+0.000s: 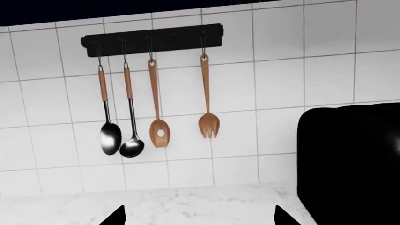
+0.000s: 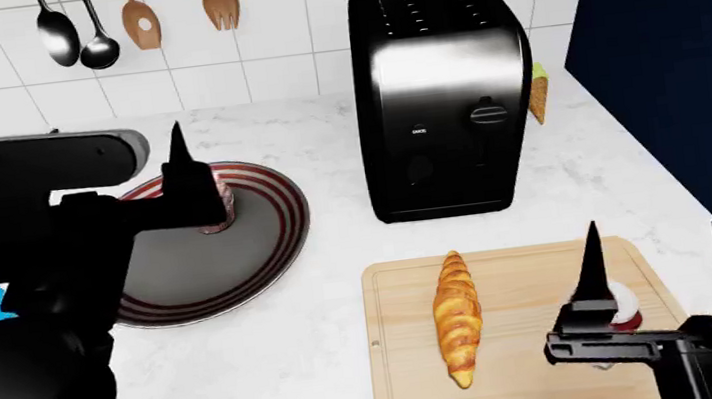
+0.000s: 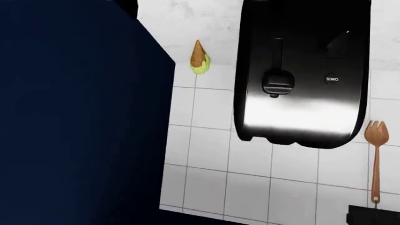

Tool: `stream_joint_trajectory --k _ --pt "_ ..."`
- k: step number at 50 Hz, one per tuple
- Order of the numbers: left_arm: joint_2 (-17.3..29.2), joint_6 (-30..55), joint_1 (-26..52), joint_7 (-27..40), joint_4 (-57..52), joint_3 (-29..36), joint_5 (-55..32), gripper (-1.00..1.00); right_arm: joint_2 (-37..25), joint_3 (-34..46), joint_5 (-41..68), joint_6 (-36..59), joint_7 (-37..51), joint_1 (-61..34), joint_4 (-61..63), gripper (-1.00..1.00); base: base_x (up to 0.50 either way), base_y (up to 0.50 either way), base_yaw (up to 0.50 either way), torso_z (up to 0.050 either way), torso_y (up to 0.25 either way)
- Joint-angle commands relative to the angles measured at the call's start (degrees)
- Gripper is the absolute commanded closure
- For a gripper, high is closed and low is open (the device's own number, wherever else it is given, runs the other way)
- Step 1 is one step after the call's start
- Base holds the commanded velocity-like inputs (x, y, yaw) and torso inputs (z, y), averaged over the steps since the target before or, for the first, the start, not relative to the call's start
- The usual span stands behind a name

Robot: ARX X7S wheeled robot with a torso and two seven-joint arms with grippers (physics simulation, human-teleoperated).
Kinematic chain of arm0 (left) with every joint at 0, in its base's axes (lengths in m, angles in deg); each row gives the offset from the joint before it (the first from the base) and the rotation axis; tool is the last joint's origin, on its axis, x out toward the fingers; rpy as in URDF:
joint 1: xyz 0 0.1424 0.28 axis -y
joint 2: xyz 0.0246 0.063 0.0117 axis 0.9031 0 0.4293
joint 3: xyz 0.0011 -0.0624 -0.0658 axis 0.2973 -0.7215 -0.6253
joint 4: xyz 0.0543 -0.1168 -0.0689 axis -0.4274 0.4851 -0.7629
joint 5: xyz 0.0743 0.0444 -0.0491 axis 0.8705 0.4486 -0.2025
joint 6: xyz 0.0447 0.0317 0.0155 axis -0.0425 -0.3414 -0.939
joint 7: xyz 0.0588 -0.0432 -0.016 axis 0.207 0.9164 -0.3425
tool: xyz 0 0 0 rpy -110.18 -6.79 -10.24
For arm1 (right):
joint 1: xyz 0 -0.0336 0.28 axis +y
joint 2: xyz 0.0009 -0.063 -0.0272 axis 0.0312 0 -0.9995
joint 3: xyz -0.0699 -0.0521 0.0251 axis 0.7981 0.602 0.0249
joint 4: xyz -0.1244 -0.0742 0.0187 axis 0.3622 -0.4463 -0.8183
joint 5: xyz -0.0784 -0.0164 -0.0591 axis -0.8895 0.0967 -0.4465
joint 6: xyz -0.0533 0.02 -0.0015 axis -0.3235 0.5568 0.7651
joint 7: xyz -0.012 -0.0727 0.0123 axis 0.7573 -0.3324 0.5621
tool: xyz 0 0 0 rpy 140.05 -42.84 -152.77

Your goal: From the different types of pastries on the counter, select a croissant and place it on the cutting board. Then retrieve a jar of jam from the cabinet and place it alongside the croissant on the cutting board.

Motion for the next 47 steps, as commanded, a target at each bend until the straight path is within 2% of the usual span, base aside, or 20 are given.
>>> stream_joint_trajectory --k 1,5,11,12,15,18,20,23,27,30,34,43,47 --pt "2.26 -0.37 -1.3 2.27 -6.22 -3.08 -4.16 -1.0 -0.92 -7.68 9.23 9.1 -1.52 -12.2 7.1 -1.0 0.0 0.0 0.0 0.0 0.0" --pt "5.07 -2.15 -2.9 4.35 -11.28 -7.61 -8.23 -1.0 1.64 -10.25 12.96 11.29 -3.15 -16.71 6.35 -1.0 0.0 0.0 0.0 0.0 0.0" --pt "11.6 -8.48 -9.07 7.3 -21.32 -16.46 -13.61 -1.0 1.06 -14.2 15.59 12.65 -2.99 -22.61 10.24 -1.0 0.0 0.0 0.0 0.0 0.0" --pt "14.0 -12.45 -10.37 7.32 -21.4 -15.3 -12.62 -1.0 0.94 -14.75 15.84 12.8 -2.84 -23.45 11.01 -1.0 0.0 0.0 0.0 0.0 0.0" --pt "23.58 -28.95 -14.94 8.64 -21.4 -6.43 -5.39 -1.0 1.02 -14.75 15.18 12.77 -2.2 -25.38 12.33 -1.0 0.0 0.0 0.0 0.0 0.0" --pt "29.3 -40.12 -18.09 10.72 -21.39 0.17 2.22 -1.0 1.52 -10.15 12.41 11.5 -0.93 -27.82 12.38 -1.0 0.0 0.0 0.0 0.0 0.0" --pt "32.58 -45.62 -19.12 13.38 -21.39 4.21 6.31 -1.0 1.19 -1.75 9.34 8.5 0.92 -33.49 12.41 -1.0 0.0 0.0 0.0 0.0 0.0" --pt "37.25 -53.24 -20.69 16.74 -21.39 8.73 10.8 -1.0 -0.22 15.41 4.37 1.9 3.97 -46.26 12.41 -1.0 0.0 0.0 0.0 0.0 0.0" --pt "44.69 -65.78 -22.24 23.37 -21.4 18.44 20.82 -1.0 -3.94 23.1 -3.8 -3.84 3.99 -47.67 12.41 -1.0 0.0 0.0 0.0 0.0 0.0" --pt "46.13 -69.79 -22.9 26.1 -21.39 23.16 26.49 -1.0 -5.8 20.04 -11.5 -6.15 4.0 -38.49 12.41 -1.0 0.0 0.0 0.0 0.0 0.0" --pt "45.21 -70.49 -22.42 26.38 -21.2 25.23 28.25 -1.0 -5.34 12.19 -15.03 -5.96 3.99 -28.02 12.41 -1.0 0.0 0.0 0.0 0.0 0.0" --pt "44.66 -71.56 -22.68 26.19 -20.7 25.8 29.46 -1.0 -5.21 3.7 -18.13 -5.55 3.98 -18.37 12.41 -1.0 0.0 0.0 0.0 0.0 0.0" --pt "44.37 -71.03 -22.56 27.17 -20.88 25.85 29.58 -1.0 -5.5 -4.04 -21.15 -4.19 3.99 -9.85 12.41 -1.0 0.0 0.0 0.0 0.0 0.0"
